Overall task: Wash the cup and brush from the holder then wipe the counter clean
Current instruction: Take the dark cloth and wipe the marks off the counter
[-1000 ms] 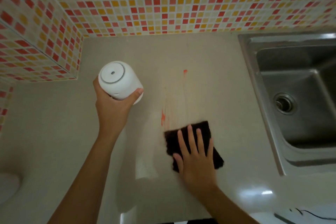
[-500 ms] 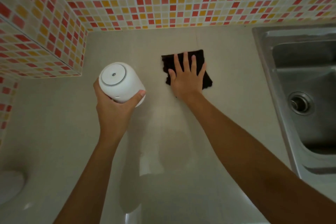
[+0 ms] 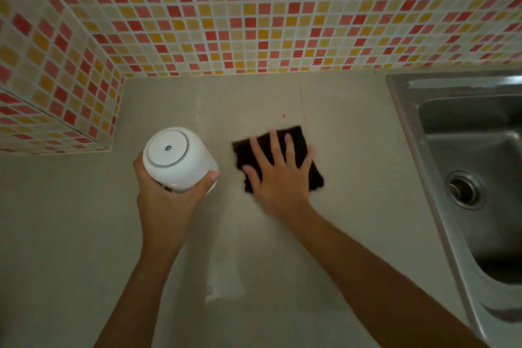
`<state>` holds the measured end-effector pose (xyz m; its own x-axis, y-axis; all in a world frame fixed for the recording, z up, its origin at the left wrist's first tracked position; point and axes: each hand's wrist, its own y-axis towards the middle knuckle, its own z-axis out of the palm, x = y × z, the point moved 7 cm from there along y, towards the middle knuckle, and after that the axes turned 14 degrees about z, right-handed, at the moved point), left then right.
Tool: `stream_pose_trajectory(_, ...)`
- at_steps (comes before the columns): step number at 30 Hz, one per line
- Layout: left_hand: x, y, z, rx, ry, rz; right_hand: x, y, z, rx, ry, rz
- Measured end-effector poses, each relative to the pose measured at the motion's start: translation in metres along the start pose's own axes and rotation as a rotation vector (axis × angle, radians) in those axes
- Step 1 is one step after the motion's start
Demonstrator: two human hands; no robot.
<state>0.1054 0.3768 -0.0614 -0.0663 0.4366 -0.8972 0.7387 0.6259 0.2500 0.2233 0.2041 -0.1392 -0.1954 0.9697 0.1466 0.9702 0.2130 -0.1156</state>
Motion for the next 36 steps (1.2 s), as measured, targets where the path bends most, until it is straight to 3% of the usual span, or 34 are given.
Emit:
stream_pose_trajectory(3,0.002,-0.002,0.003,0.005,-0.009,-0.003,-0.013,0.092,-0.008,0.063,-0.016,0.118)
stream_pose_trajectory(6,0.000,-0.001,0.005,0.007,-0.008,0.009,-0.025,0.101,-0.009,0.048,-0.025,0.135)
stream_pose_trajectory(10,-0.009,0.006,0.012,-0.002,-0.025,0.018,-0.048,-0.001,-0.008,-0.064,0.044,0.138)
stream_pose_trajectory(14,-0.018,0.022,0.018,-0.018,-0.065,0.030,-0.047,-0.168,0.008,0.041,0.038,0.055)
stream_pose_trajectory(16,-0.022,0.028,0.017,-0.038,-0.078,0.028,-0.040,-0.192,0.011,0.114,0.023,0.005)
stream_pose_trajectory(19,-0.023,0.031,0.012,-0.035,-0.065,0.038,-0.022,-0.102,0.004,0.046,0.017,-0.019)
stream_pose_trajectory(23,-0.020,0.023,-0.002,-0.025,-0.024,0.074,0.009,0.050,0.001,0.068,0.007,0.178)
stream_pose_trajectory(26,-0.017,0.021,-0.014,-0.046,0.006,0.068,0.024,0.066,0.006,0.099,-0.034,0.190)
stream_pose_trajectory(29,-0.019,0.023,-0.020,-0.077,0.005,0.045,0.024,-0.003,0.003,0.040,0.024,0.054)
stream_pose_trajectory(33,-0.027,0.030,-0.016,-0.065,-0.012,0.051,-0.001,-0.162,0.012,0.064,0.027,-0.152)
stream_pose_trajectory(36,-0.030,0.029,-0.012,-0.046,-0.011,0.044,-0.026,-0.190,0.014,0.129,-0.013,-0.235)
